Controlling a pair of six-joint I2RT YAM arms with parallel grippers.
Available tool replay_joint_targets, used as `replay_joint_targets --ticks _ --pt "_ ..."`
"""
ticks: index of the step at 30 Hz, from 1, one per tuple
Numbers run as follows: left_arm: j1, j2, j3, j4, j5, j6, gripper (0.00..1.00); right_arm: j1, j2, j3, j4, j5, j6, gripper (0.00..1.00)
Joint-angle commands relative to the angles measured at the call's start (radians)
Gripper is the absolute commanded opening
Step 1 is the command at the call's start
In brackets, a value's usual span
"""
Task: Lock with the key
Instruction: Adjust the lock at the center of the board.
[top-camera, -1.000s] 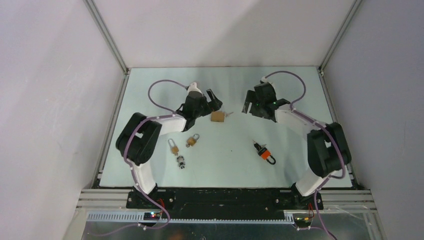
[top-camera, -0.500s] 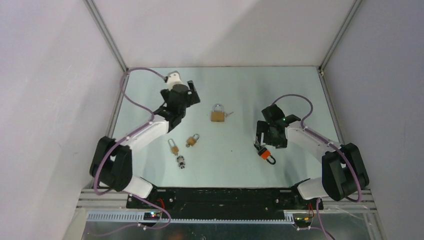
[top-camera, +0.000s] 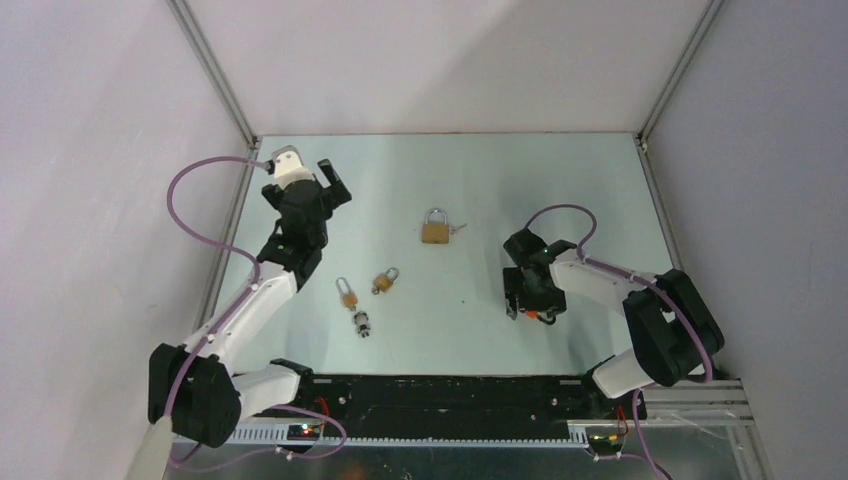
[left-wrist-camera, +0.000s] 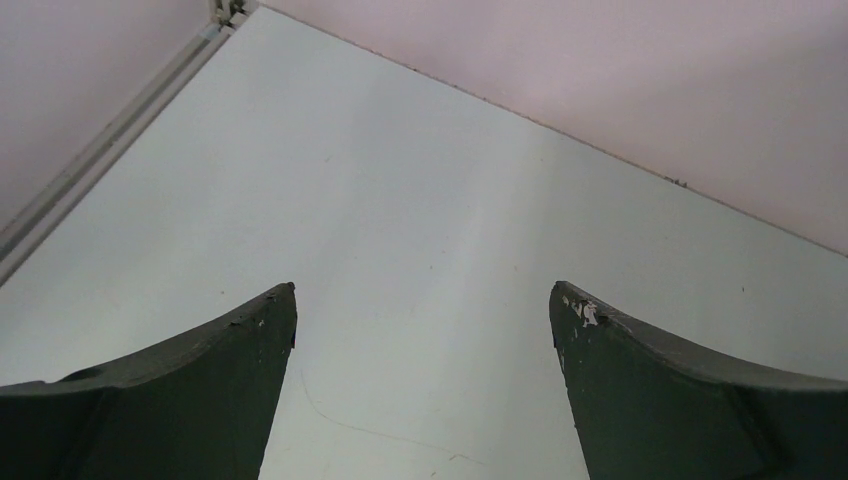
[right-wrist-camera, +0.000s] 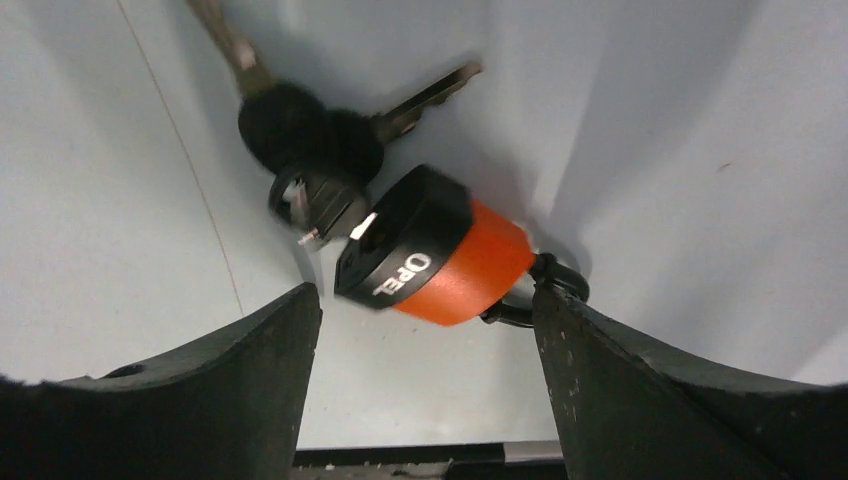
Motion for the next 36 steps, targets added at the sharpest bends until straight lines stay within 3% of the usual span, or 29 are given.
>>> replay_joint_targets --ticks 1,8,19,25,30,36 --pt "0.025 -0.066 -0.016 0.065 0.0 0.049 1.0 0.011 0.015 0.068 -0.047 0.143 0.009 0.81" --pt "0.031 -0.083 -0.052 0.074 0.037 0.035 0.99 -0.007 -0.027 0.087 -0.018 0.121 -0.032 0.81" --pt "0.032 -0.1 -0.07 0.095 0.107 0.046 0.99 -0.074 0.061 0.095 0.097 -0.119 -0.215 0.76" --pt "0.032 -0.12 -0.093 0.096 0.19 0.05 0.99 -0.019 0.07 0.094 0.054 -0.101 -0.008 0.69" --pt "0.033 -0.141 -0.126 0.096 0.219 0.033 0.98 0.075 0.058 0.088 -0.02 0.015 0.232 0.79" --pt "0.032 -0.16 -0.151 0.095 0.282 0.008 0.97 0.145 0.042 0.067 0.012 0.035 0.276 0.83"
